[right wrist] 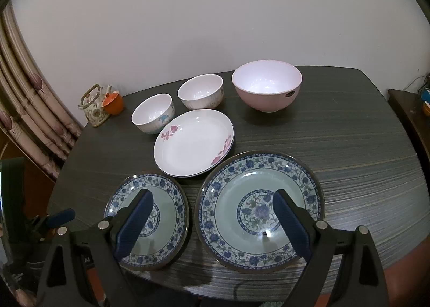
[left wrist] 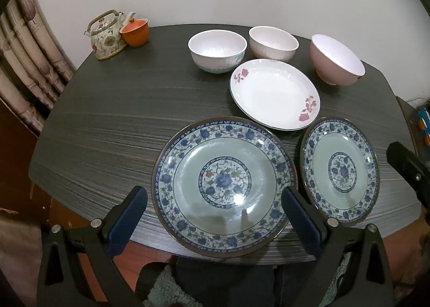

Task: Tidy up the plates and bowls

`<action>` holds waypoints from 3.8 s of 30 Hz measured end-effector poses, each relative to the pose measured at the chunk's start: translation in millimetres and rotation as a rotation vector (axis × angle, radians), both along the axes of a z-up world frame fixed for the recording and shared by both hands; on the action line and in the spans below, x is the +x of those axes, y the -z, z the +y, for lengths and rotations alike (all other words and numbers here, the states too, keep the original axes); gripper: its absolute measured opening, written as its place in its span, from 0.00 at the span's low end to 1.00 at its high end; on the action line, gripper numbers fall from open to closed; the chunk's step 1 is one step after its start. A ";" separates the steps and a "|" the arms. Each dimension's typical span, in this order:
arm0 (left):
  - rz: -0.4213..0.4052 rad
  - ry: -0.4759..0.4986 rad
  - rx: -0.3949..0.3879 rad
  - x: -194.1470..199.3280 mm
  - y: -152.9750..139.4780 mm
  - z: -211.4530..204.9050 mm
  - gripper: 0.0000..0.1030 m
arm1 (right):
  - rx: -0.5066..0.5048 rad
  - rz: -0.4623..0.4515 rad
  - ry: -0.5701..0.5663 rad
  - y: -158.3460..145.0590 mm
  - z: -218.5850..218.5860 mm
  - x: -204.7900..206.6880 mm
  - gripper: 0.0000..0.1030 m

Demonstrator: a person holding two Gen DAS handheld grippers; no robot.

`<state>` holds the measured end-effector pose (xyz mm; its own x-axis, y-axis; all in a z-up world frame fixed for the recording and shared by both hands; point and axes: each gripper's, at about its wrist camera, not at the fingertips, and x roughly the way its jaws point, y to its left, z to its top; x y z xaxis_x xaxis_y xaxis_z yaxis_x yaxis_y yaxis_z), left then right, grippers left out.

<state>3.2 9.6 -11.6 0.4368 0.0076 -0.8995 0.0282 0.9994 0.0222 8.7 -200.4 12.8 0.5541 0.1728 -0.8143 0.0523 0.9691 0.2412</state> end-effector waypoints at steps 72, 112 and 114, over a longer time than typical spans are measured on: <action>0.125 -0.110 -0.192 15.8 24.6 46.8 0.67 | 0.144 0.092 -0.142 22.3 12.0 12.8 0.67; 0.353 -0.350 -0.563 29.8 95.6 134.7 0.25 | 0.267 0.454 -0.306 138.0 62.4 114.3 0.24; 0.357 -0.342 -0.557 30.4 97.3 132.2 0.23 | 0.270 0.462 -0.310 140.7 62.5 115.3 0.19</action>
